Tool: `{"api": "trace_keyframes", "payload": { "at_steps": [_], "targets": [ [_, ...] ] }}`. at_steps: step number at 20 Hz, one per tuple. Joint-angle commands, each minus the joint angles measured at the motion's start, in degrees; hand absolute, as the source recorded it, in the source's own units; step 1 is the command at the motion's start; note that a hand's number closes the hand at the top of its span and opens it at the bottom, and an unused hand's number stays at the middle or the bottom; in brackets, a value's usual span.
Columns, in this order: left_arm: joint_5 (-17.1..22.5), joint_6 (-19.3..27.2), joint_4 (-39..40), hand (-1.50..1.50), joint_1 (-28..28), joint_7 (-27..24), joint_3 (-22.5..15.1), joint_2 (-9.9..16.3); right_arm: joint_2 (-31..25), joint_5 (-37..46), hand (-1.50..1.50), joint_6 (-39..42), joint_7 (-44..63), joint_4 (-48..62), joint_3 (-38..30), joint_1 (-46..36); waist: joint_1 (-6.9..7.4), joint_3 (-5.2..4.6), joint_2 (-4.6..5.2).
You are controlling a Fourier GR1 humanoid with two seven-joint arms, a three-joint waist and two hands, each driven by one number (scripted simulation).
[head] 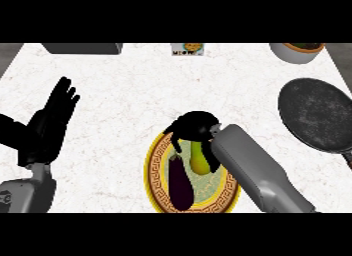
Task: Pick the pear from the plate and place it in the pan
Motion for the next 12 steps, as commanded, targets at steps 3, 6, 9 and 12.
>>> {"api": "trace_keyframes", "payload": {
  "at_steps": [3,6,9,12],
  "targets": [
    [0.5,-1.2,2.8,0.00,-2.7,0.7,1.6,0.6,2.0,-1.9,1.50,-4.7,-3.0,5.2,1.3,0.4,0.39,0.19,0.83],
    [-1.7,-0.1,-3.8,0.00,2.8,1.1,-1.4,-1.1,2.0,-3.0,1.50,-3.3,-3.5,4.5,-0.3,0.0,0.46,0.20,0.63],
    [0.0,-1.3,1.5,0.00,-2.1,0.9,1.8,-0.1,2.0,-3.5,1.50,-3.9,-4.3,4.9,-2.5,-0.7,0.01,0.19,0.71],
    [-2.8,1.3,-2.6,0.00,0.9,0.8,0.2,-1.8,0.4,-3.5,1.50,-5.4,-3.9,-0.6,-6.3,0.7,-0.33,0.19,0.50]
  ]
}}
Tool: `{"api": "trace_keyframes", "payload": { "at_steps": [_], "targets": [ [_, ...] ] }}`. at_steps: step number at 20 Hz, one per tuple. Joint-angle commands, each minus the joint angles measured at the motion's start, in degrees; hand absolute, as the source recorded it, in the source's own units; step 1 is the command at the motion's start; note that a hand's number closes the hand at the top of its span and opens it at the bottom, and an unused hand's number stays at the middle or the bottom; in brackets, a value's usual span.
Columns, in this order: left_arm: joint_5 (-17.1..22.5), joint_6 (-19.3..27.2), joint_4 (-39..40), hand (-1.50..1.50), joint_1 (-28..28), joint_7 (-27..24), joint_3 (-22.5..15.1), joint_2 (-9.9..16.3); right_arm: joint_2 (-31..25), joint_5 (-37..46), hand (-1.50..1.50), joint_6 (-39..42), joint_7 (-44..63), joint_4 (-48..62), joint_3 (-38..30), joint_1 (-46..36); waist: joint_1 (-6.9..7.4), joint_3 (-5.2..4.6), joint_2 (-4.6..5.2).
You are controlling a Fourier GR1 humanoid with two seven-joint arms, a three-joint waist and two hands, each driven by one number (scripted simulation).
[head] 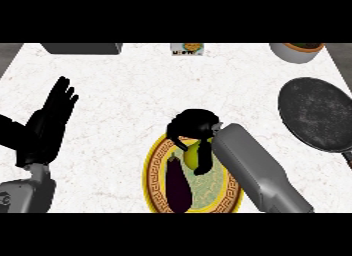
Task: Pick the pear from the plate and place it in the pan
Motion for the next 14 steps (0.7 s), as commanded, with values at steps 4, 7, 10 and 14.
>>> {"api": "trace_keyframes", "payload": {
  "at_steps": [4,7,10,14],
  "targets": [
    [1.0,0.2,2.2,0.00,1.8,-0.9,3.1,0.6,-3.6,1.4,1.50,-6.3,13.9,-10.2,-4.8,8.7,-3.94,-0.04,-0.75],
    [0.4,0.8,1.9,0.00,3.1,-1.3,3.8,1.1,-7.4,3.0,1.50,-11.3,24.0,-12.9,-9.9,11.3,-7.12,-0.11,-1.74],
    [1.0,0.1,-0.2,0.00,4.9,-0.3,4.5,2.4,-9.1,5.3,1.50,-15.7,28.6,-23.8,-10.3,13.1,-6.68,-0.09,-2.40],
    [1.1,0.5,0.9,0.00,3.4,-0.7,4.5,1.6,-10.3,7.1,1.50,-16.2,33.7,-39.6,-10.8,15.0,-6.73,-0.11,-1.79]
  ]
}}
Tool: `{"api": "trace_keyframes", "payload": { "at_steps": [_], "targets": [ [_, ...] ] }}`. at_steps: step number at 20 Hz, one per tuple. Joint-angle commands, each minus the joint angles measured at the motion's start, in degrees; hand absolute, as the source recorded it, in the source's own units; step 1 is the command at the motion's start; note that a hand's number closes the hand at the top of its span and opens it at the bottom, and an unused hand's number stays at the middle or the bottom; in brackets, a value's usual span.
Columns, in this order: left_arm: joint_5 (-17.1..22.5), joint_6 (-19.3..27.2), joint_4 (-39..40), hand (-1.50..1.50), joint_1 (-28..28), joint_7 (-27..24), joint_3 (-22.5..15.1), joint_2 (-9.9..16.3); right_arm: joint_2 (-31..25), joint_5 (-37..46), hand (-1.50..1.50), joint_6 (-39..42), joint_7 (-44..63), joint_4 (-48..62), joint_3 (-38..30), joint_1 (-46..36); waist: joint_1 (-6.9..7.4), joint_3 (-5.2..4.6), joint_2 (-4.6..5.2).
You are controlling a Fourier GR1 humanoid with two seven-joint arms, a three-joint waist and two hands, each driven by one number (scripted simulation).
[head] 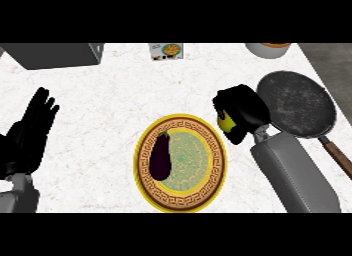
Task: Pick the pear from the plate and place it in the pan
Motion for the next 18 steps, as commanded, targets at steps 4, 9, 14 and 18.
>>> {"api": "trace_keyframes", "payload": {
  "at_steps": [4,9,14,18],
  "targets": [
    [0.8,-1.1,-2.1,0.00,1.4,1.0,-0.4,0.2,-3.4,1.0,1.50,7.7,12.7,-29.7,-1.8,6.4,1.32,0.02,0.48],
    [0.5,-1.7,-2.4,0.00,0.8,-0.7,-0.2,0.2,-5.8,-2.1,1.50,17.4,19.3,-49.1,-6.3,15.2,3.74,0.10,1.61],
    [0.7,-2.4,0.2,0.00,-5.0,1.7,-1.3,-0.6,-6.5,-5.7,1.50,17.4,19.0,-48.1,-16.8,13.3,5.49,0.13,2.23],
    [-2.2,-0.3,-1.1,0.00,-2.2,-0.2,-4.3,-4.1,-8.8,-9.8,1.50,10.6,11.6,-39.4,-25.4,14.9,5.84,0.18,2.33]
  ]
}}
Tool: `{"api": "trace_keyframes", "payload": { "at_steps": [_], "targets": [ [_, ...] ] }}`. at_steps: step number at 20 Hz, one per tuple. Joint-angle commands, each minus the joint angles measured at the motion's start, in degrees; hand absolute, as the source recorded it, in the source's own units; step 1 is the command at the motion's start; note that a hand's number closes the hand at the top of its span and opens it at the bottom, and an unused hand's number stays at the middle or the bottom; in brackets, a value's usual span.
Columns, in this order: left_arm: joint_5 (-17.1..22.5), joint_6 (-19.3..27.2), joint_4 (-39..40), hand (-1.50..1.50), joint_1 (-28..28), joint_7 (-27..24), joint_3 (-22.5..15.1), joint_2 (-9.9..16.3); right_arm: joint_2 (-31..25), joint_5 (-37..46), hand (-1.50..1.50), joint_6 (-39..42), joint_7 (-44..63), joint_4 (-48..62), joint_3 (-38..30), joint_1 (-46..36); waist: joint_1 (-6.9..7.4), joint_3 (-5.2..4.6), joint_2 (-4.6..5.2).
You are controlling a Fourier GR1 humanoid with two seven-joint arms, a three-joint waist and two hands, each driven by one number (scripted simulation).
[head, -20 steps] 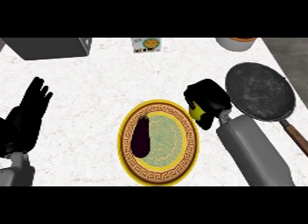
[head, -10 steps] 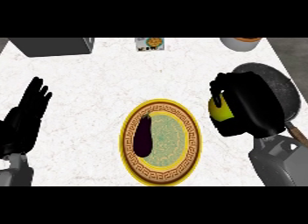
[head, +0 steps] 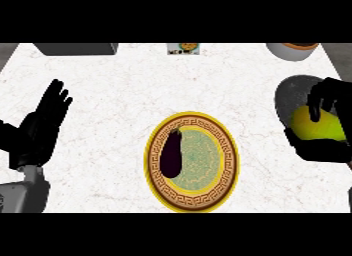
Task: Pick the pear from the plate and place it in the pan
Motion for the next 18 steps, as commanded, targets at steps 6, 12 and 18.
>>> {"api": "trace_keyframes", "payload": {
  "at_steps": [6,12,18],
  "targets": [
    [-0.5,-0.6,-2.8,0.00,1.7,-0.5,-0.5,-0.8,-7.7,-8.7,1.50,-11.1,-16.0,21.1,-18.6,-2.6,1.19,0.08,0.44],
    [-1.0,-1.4,2.7,0.00,-0.7,-2.9,0.2,-1.3,-10.0,-6.9,1.50,-19.7,-25.6,42.1,-18.4,-8.6,1.44,0.04,0.51],
    [-2.1,0.1,-0.5,0.00,-1.3,0.6,-1.5,-2.4,-9.8,-7.8,1.50,-25.8,-36.5,61.4,-18.0,-14.3,2.11,0.09,0.61]
  ]
}}
